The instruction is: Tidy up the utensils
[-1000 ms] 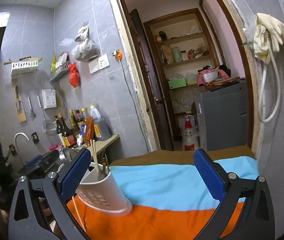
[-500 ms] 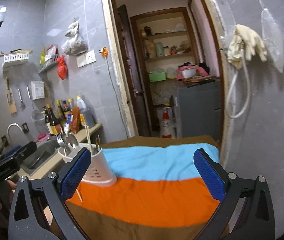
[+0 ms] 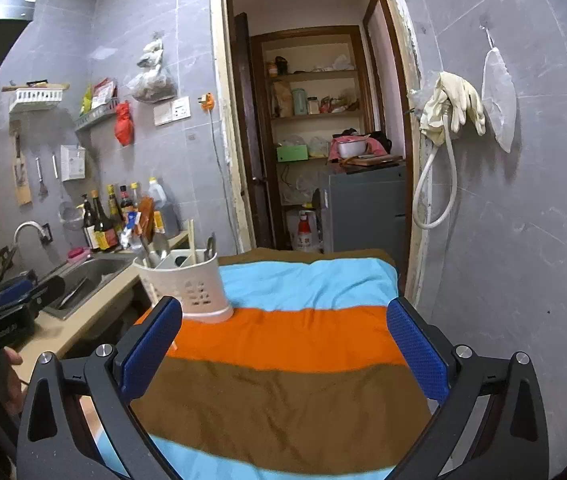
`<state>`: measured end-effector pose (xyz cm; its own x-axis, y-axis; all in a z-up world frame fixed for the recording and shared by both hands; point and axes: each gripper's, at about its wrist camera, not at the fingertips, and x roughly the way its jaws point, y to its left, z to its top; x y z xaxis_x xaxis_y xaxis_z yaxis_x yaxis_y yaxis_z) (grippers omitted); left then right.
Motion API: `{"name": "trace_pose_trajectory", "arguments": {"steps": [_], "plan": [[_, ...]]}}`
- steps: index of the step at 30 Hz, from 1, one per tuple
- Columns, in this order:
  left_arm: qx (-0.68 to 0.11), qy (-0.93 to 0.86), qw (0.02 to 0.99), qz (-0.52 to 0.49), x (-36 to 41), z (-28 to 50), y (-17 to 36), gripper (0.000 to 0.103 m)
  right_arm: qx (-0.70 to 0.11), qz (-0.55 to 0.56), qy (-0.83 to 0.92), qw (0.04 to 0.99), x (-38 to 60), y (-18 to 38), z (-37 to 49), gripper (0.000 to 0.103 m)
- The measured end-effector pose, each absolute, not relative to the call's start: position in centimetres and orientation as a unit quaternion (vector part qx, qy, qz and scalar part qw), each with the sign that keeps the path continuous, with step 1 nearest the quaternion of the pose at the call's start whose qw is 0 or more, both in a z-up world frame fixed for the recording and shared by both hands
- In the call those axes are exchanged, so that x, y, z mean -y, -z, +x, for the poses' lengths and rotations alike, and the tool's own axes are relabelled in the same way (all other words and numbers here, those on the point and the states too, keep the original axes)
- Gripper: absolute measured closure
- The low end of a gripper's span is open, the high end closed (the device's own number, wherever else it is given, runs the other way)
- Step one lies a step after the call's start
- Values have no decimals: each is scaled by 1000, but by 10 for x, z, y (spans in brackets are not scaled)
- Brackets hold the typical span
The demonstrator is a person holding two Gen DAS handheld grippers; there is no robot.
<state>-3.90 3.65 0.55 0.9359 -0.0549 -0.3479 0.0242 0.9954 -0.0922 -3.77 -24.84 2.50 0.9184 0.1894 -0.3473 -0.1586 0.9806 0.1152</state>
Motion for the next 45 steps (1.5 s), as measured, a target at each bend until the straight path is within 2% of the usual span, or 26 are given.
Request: {"name": "trace_pose_trajectory", "arguments": {"steps": [13,45], "plan": [[-169,40,984,-37,-37,-76,1,10,-171,39,-86,981,236,-22,-65,0],[-171,37,984,-44,-43,-70,-2,10,-174,38,-89,980,228,-25,-63,0]]}}
